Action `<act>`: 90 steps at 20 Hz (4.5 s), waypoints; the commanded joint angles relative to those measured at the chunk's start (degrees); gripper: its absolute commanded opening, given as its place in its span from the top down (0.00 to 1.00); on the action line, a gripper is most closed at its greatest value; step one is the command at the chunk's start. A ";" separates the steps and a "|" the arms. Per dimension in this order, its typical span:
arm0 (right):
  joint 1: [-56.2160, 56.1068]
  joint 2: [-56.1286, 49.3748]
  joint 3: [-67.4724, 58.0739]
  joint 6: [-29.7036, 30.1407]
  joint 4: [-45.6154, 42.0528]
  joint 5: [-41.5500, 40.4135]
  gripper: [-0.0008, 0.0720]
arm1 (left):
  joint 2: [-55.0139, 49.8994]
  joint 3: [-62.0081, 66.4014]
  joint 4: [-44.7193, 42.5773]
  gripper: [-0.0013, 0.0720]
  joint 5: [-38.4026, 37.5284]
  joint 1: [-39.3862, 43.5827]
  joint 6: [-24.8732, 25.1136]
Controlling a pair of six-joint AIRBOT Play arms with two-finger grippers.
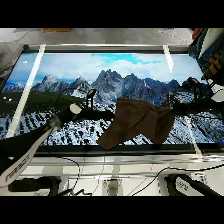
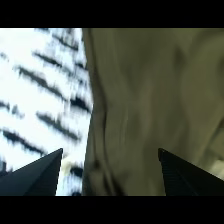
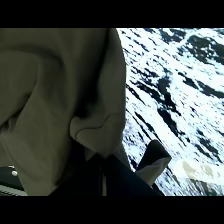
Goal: Fold the clothes and pants, and hang the long-sleeved shirts on hangers.
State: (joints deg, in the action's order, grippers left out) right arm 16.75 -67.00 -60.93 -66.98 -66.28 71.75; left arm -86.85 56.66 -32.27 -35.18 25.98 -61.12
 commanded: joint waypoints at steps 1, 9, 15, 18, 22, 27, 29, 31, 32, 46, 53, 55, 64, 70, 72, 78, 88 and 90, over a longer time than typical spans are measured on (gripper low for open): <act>0.04 0.04 0.02 -0.04 0.00 -1.25 0.97 | -6.25 6.25 -0.02 0.04 -1.92 0.37 -0.39; 0.04 0.04 0.02 -0.09 0.04 -2.14 0.97 | -10.38 7.10 -0.02 0.25 -2.36 2.75 -0.35; 0.04 0.04 0.02 -1.16 0.02 -2.32 0.97 | -10.82 7.56 4.87 0.54 5.66 4.31 0.04; 0.04 0.04 0.02 -1.16 0.02 -2.32 0.97 | -10.80 8.87 5.90 0.97 6.21 4.28 0.11; 0.04 0.17 -0.04 -1.14 -0.17 -2.32 0.97 | -8.31 11.34 5.75 0.97 5.05 2.49 6.19; 0.04 0.31 -0.42 -1.14 -0.57 -2.29 0.97 | 3.23 11.74 5.62 0.97 4.52 -5.27 12.79; 0.04 0.33 -0.85 -1.11 -0.70 -2.38 0.97 | 8.50 11.74 4.52 0.97 4.52 -9.22 12.74; 0.04 0.35 -1.46 -1.14 -0.61 -2.27 0.97 | 13.46 11.74 3.50 0.97 4.52 -12.96 12.76; 0.04 0.35 -1.88 -1.14 -0.52 -2.21 0.97 | 15.72 11.74 2.99 0.97 4.52 -14.64 12.76; 0.04 12.83 -29.22 -1.60 8.02 0.76 0.97 | 47.41 11.74 -6.97 0.97 17.73 -31.12 12.74; 0.04 27.06 -43.06 -2.93 7.08 0.55 0.97 | 61.53 11.74 -6.97 0.97 24.13 -31.12 12.74; 0.04 29.59 -44.87 -3.10 5.46 -1.31 0.97 | 64.39 11.72 -6.99 0.97 25.62 -31.12 12.74; -0.02 8.13 -45.00 -10.67 3.50 0.66 0.98 | 50.93 2.62 -6.91 0.97 9.03 -31.08 5.75; -1.62 -20.83 -39.34 -13.11 7.43 5.20 0.97 | 20.63 -2.73 -6.16 0.97 8.59 -30.05 5.84; -3.69 -29.33 -38.42 -13.11 7.61 1.99 0.97 | 11.21 -2.69 0.17 0.97 14.12 -29.53 5.84; -10.60 -38.73 -38.42 -13.11 7.65 -18.53 0.97 | 0.85 0.35 15.21 0.97 26.32 -29.53 5.86; -7.21 -34.12 -38.95 -16.63 -1.14 -11.72 0.49 | 8.74 2.56 -16.94 0.04 21.14 -32.83 6.56; -2.64 -31.19 -38.95 -16.50 -3.82 -4.42 0.65 | 14.38 2.56 -21.88 0.30 9.70 -36.39 5.81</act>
State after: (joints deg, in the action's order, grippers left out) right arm 9.52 -101.25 -99.81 -82.81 -65.08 57.63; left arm -78.11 59.11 -41.15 -14.37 -7.16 -54.65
